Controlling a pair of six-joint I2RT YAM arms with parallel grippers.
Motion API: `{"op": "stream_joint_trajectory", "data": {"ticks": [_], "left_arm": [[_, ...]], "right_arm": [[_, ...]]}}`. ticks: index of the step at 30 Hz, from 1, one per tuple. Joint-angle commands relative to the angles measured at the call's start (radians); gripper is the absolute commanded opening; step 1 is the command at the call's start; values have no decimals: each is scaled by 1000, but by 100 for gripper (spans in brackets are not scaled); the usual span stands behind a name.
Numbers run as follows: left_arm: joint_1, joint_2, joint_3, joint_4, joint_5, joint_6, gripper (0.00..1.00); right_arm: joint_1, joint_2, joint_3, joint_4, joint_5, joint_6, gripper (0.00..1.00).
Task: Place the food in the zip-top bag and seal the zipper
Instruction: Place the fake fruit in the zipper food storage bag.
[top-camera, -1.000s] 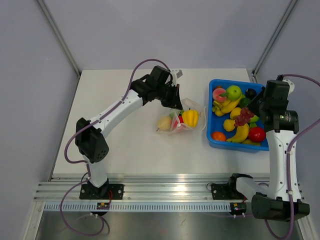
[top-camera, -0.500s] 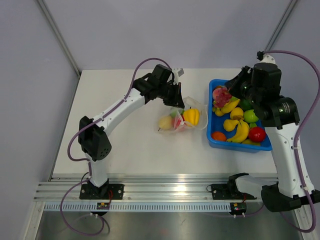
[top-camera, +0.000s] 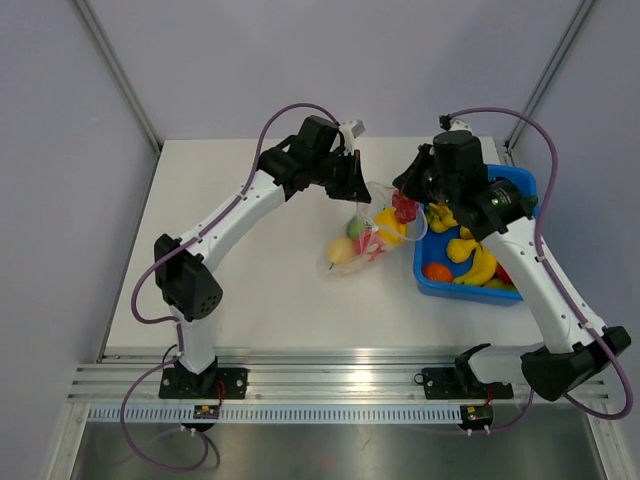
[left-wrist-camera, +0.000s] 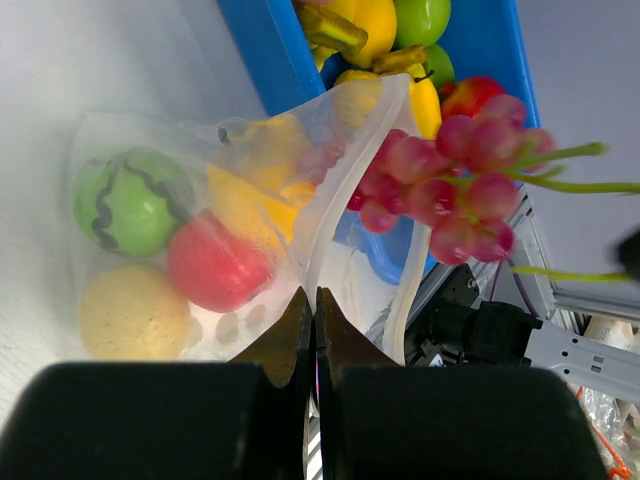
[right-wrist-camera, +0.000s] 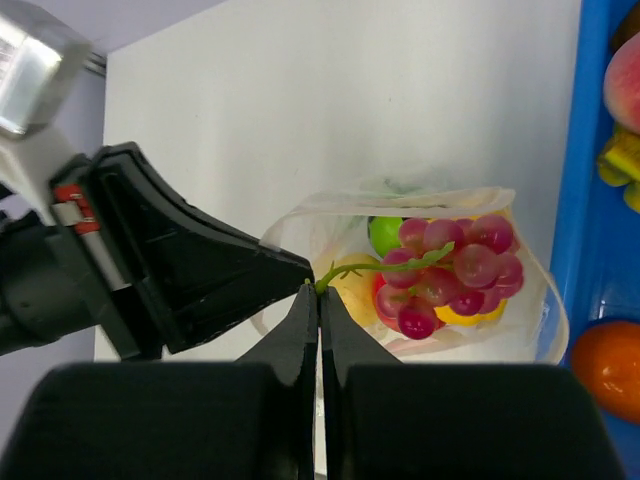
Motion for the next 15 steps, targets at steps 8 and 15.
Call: {"op": "stream_joint_trajectory", "data": {"ticks": [8,15], "left_arm": [[16,-7,44,57,68,-30,0],[16,5,37,69,78,-34,0]], "right_arm": [[65,13,-67,118,2,63,0],[119,19,-3,122,-7,52,0]]}}
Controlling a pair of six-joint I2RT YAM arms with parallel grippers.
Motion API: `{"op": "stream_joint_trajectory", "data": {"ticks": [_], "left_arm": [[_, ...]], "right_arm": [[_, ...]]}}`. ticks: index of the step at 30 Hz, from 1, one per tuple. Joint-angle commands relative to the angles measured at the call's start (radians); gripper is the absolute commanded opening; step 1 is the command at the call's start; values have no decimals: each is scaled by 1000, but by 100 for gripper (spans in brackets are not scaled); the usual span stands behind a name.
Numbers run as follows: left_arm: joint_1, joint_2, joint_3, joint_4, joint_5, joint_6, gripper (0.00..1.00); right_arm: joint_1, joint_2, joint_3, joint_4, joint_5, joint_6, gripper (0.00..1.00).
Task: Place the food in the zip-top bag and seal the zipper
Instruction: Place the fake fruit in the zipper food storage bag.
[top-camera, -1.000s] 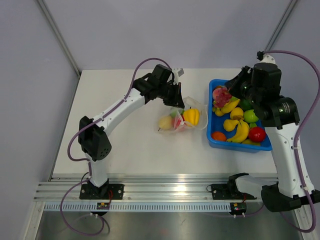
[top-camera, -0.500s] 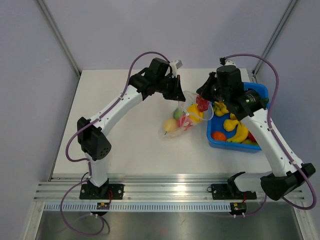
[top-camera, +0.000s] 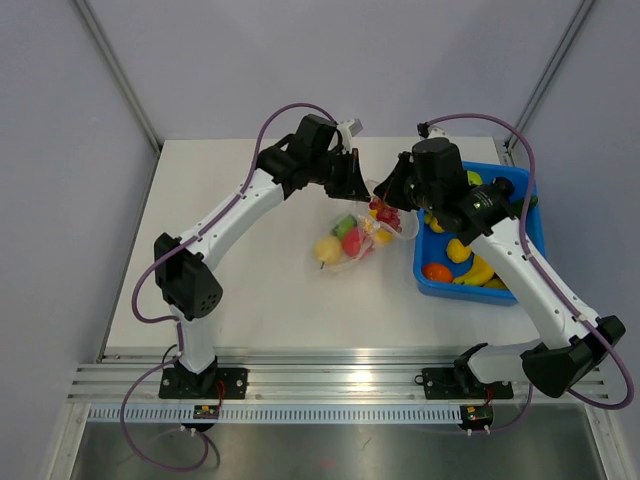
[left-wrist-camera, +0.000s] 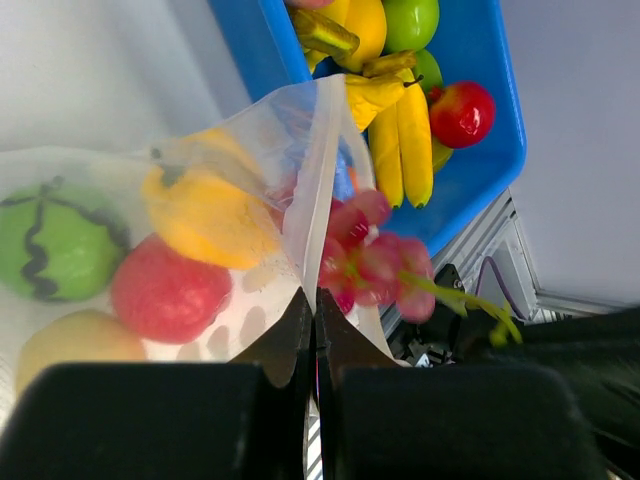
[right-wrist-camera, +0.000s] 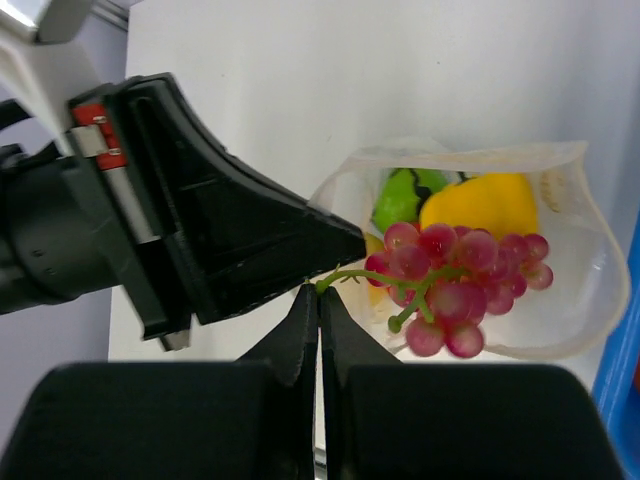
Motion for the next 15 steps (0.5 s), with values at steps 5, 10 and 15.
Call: {"op": "stream_joint_trajectory", "data": {"ticks": [5,10,15], "left_arm": [[6,-2,30,66,57,-12,0],[18,-17,-16,115,106,-27,0],[21,-30,-67,167,149,-44,0]], "right_arm": [[23,-27,16,85,27,10,0],[22,-39,-101,116,59,36,0],[23,-19,-174,139,61,57,0]]}}
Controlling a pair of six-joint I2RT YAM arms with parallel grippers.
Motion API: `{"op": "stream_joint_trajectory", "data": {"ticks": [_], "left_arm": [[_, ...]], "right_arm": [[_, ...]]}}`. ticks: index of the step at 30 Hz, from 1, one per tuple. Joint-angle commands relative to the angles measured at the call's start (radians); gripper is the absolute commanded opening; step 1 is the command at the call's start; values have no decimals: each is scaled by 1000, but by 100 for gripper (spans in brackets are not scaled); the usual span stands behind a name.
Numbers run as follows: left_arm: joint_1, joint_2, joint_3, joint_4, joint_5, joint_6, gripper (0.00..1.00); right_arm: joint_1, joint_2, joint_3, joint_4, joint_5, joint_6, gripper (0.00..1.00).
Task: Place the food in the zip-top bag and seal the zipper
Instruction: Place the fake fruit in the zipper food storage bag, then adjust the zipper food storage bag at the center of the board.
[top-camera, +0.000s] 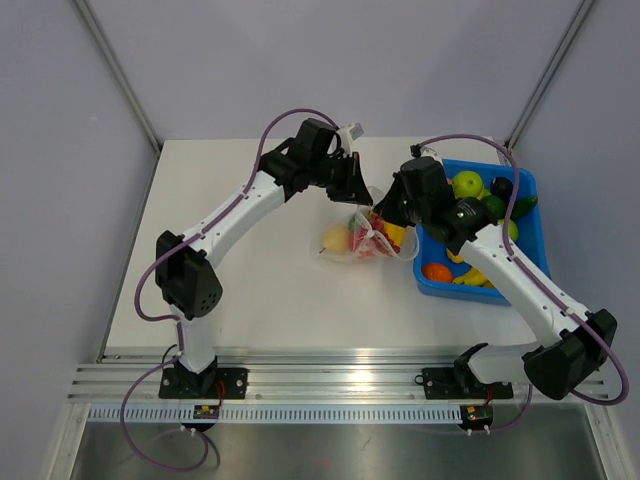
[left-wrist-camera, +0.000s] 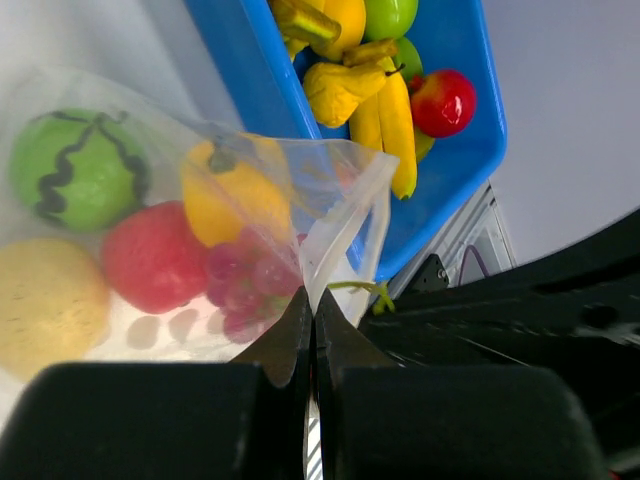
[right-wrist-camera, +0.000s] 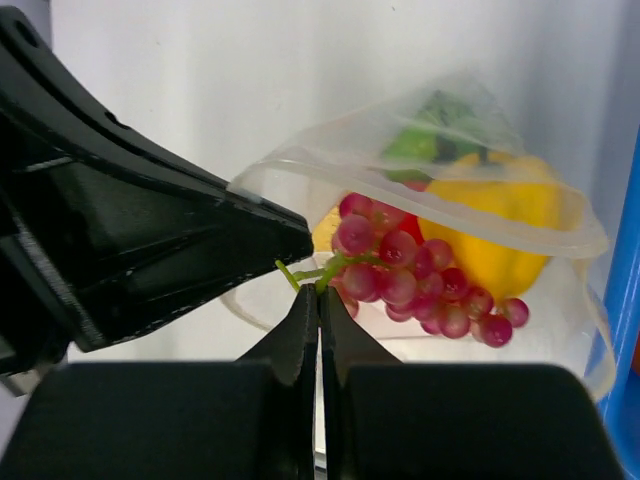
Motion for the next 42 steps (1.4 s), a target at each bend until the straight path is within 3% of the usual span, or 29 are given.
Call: {"op": "stream_joint_trajectory", "data": {"ticks": [1,6,7,8,11,14,21,24,30,37,42], "left_arm": [[8,-41,-23,105,85,-25,0],[9,-59,-49,123,91,-29,0],[9,-61,-52,123,93,-28,0],[11,-62,-55,123,96,-28,0],[14,-68,-69,125,91,-28,0],[20,-74,-84,129,91,-31,0],[27,-84,-89,136,87,-36,0],[29,-87,-89,136,88,-36,0],[29,-88,-89,136,91,-39,0],[29,-107,-89,134,84,-39,0],[29,-136,-92,128,82,-36,0]], "right_arm": [[8,7,-23,65,35,28,0],[7,47,-44,62,16,26,0],[7,69,-32,56,1,19,7],[7,79,-22,42,-16,10,26],[7,66,0,1,-2,-18,52],[7,12,23,-45,70,-56,64],[-47,-101,-3,-157,234,-58,66],[-145,-146,-109,-161,164,-41,65],[-188,-200,-310,-85,32,-27,66],[-188,-201,-379,-9,-45,-4,63],[-188,-166,-377,25,-57,-3,52]]}}
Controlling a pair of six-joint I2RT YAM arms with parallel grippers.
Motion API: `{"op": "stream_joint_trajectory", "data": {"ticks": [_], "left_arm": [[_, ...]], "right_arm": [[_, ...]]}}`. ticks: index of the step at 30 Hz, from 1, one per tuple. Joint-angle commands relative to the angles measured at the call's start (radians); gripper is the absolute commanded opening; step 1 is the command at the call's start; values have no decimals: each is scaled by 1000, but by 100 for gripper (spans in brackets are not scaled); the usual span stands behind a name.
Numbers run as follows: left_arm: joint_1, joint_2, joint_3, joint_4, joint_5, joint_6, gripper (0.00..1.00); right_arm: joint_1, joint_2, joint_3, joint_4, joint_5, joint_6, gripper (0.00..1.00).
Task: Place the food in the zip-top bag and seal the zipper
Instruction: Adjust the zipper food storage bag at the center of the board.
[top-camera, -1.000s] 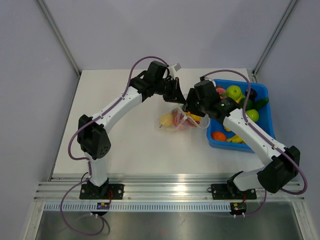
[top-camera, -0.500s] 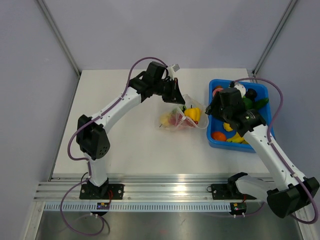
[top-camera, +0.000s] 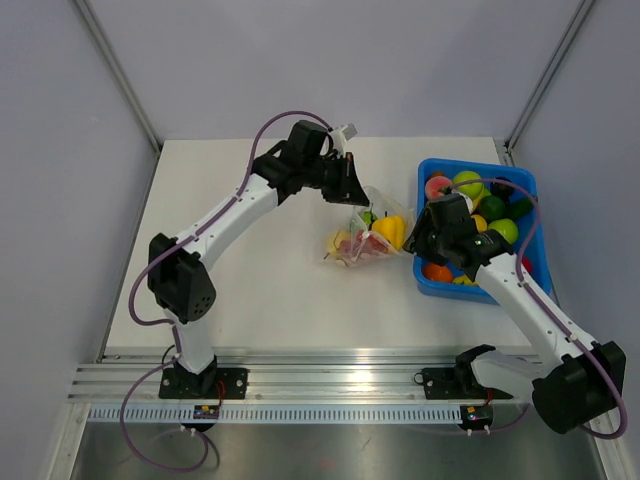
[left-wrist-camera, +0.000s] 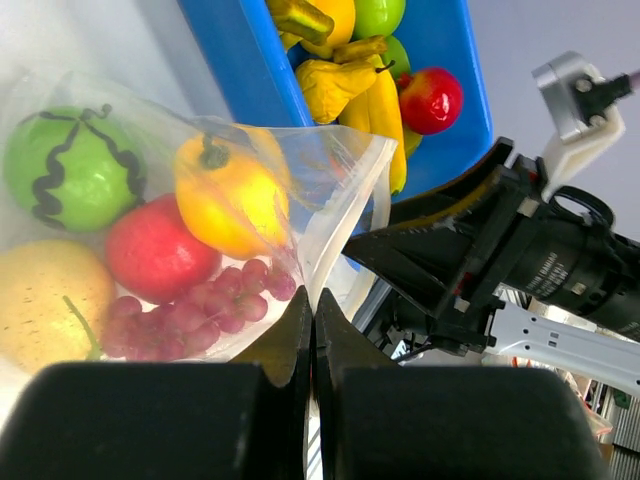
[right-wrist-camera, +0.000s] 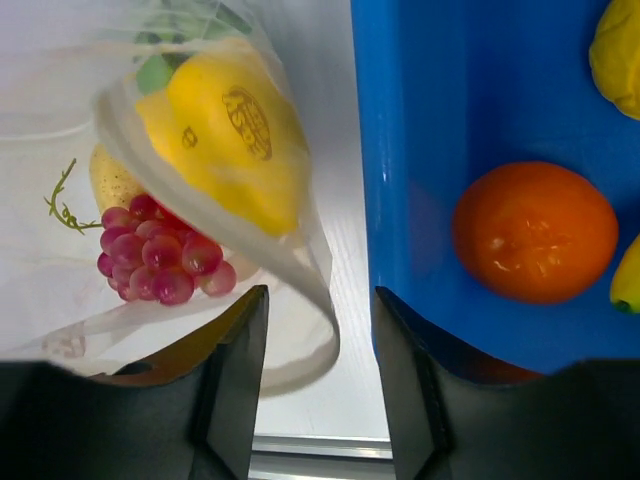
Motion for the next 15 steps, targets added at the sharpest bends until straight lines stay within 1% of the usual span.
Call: {"op": "stream_joint_trajectory", "data": {"ticks": [1,2,3,4,5,6,8,9,12,15], "left_arm": [[5,-95,3,55,33,-13,0],[5,-100,3,52,33,-8,0],[5,-111,3,51,26,-7,0],[8,-112,3,40,21,1,0],[9,-115,4,29,18,6,0],[14,-118,12,14,13,13,0],[34,-126,12,-16,2,30,0],[41,-131,6,-24,-10,33,0],[60,-141,14,-67,-51,53,0],[60,-120,26,-107,-74,69,0]], "right_arm": [[-1,19,6,88,-29,20,48],[1,22,9,94,-28,22,41],[1,27,21,103,-31,22,26],[-1,33,36,102,-36,10,17],[1,44,56,94,-31,1,11],[-1,50,113,80,-25,-8,0],[-1,65,173,50,-16,-47,0],[1,68,231,46,-22,-59,0],[1,99,335,33,-78,-96,0],[1,156,397,23,-140,-131,0]]}}
